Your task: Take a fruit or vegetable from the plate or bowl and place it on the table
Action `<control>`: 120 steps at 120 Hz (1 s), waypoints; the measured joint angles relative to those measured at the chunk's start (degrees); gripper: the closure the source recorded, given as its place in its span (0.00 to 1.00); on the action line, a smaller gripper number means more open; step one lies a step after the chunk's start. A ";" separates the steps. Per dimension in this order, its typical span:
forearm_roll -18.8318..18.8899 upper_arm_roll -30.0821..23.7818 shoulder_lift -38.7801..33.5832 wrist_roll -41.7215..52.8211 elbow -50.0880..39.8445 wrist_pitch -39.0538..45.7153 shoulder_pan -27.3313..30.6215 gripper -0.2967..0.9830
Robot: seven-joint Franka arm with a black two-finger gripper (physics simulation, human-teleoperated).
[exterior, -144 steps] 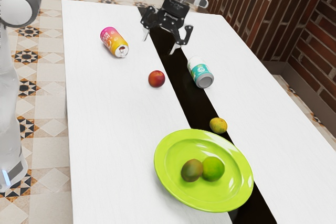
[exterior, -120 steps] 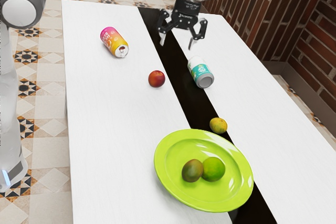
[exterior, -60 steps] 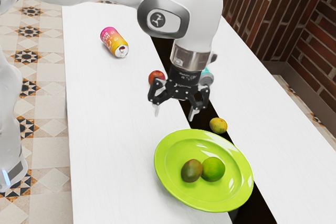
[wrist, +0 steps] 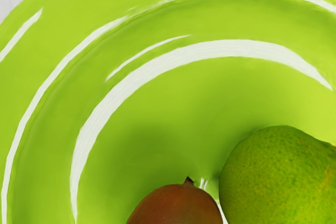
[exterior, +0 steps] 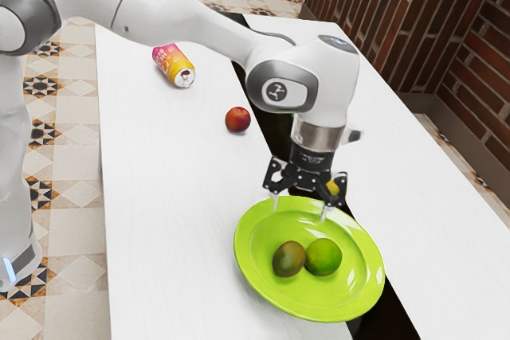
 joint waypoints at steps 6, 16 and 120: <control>0.09 0.00 -0.23 1.99 -0.05 0.83 0.12 0.23; 0.11 -0.01 -0.63 4.92 -0.16 1.91 0.09 0.23; -4.06 -5.92 -4.83 17.95 -8.47 8.89 0.52 0.23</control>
